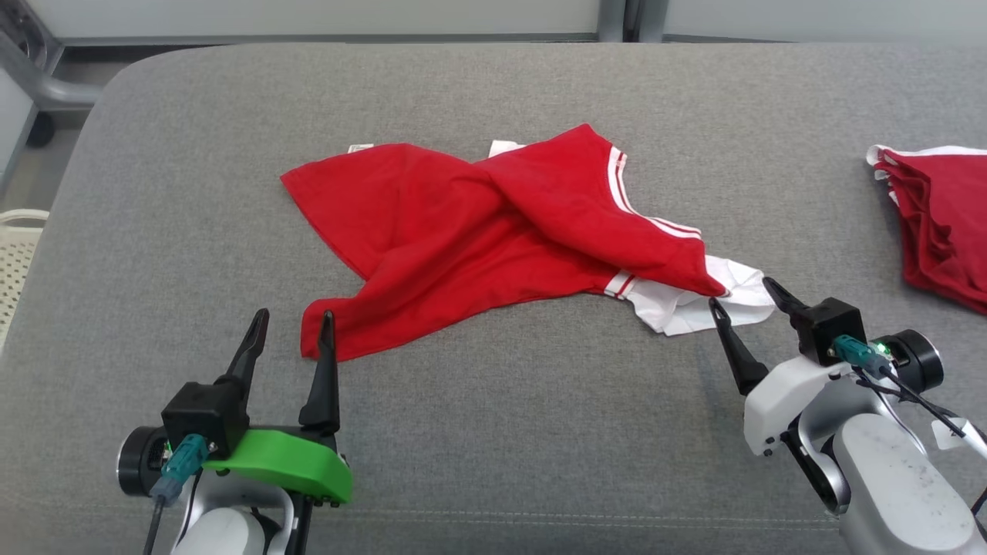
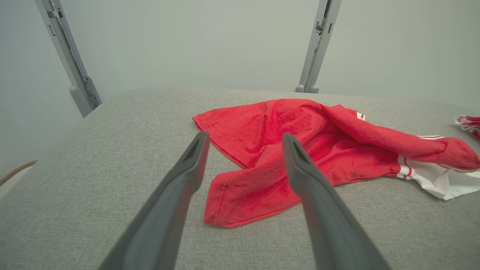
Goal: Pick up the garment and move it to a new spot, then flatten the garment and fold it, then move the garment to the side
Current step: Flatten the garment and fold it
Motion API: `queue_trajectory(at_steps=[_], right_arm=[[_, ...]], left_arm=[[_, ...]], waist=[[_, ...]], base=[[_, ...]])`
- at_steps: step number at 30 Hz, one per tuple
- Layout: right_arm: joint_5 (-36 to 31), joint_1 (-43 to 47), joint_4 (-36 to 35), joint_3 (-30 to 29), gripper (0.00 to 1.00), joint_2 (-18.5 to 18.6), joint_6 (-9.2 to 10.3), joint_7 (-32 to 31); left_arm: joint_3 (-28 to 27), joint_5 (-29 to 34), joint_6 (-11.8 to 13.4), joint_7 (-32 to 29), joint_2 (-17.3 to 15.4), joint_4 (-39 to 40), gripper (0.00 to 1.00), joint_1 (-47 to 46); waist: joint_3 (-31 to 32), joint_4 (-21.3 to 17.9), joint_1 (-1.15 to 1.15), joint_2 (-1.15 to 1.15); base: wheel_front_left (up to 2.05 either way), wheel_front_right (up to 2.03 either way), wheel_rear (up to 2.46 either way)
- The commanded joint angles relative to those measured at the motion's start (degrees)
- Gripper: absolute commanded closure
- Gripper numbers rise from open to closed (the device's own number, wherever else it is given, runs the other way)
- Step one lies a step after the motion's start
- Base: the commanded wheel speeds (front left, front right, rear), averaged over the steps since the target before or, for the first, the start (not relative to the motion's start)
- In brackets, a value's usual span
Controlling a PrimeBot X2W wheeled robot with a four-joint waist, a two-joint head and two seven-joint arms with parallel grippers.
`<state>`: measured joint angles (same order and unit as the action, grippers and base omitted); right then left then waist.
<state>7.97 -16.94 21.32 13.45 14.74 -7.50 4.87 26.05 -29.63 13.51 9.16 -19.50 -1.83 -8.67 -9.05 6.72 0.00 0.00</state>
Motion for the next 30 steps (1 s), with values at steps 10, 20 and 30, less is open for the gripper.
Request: queue_trajectory(at_steps=[10, 20, 30], right_arm=[[2.7, -7.2, 8.6, 2.7, 1.00, 2.0, 0.03, 2.1], [6.8, -13.0, 7.3, 1.9, 1.00, 2.9, 0.03, 4.0], [9.1, -23.5, 15.2, 1.2, 1.00, 5.2, 0.03, -0.1]], left_arm=[[0.7, -0.6, -1.9, 2.3, 1.7, -3.6, 0.00, -3.7], [0.4, -0.5, -2.0, 3.3, 1.6, -4.9, 0.00, -4.7], [1.7, 0.1, -3.3, 3.3, 2.0, -5.3, 0.00, -7.5]], waist=[[-4.8, 4.2, 0.00, 0.00], [-5.6, 3.2, 0.00, 0.00], [-8.3, 3.6, 0.00, 0.00]], base=[[0.00, 0.00, 0.00], [0.00, 0.00, 0.00], [0.00, 0.00, 0.00]])
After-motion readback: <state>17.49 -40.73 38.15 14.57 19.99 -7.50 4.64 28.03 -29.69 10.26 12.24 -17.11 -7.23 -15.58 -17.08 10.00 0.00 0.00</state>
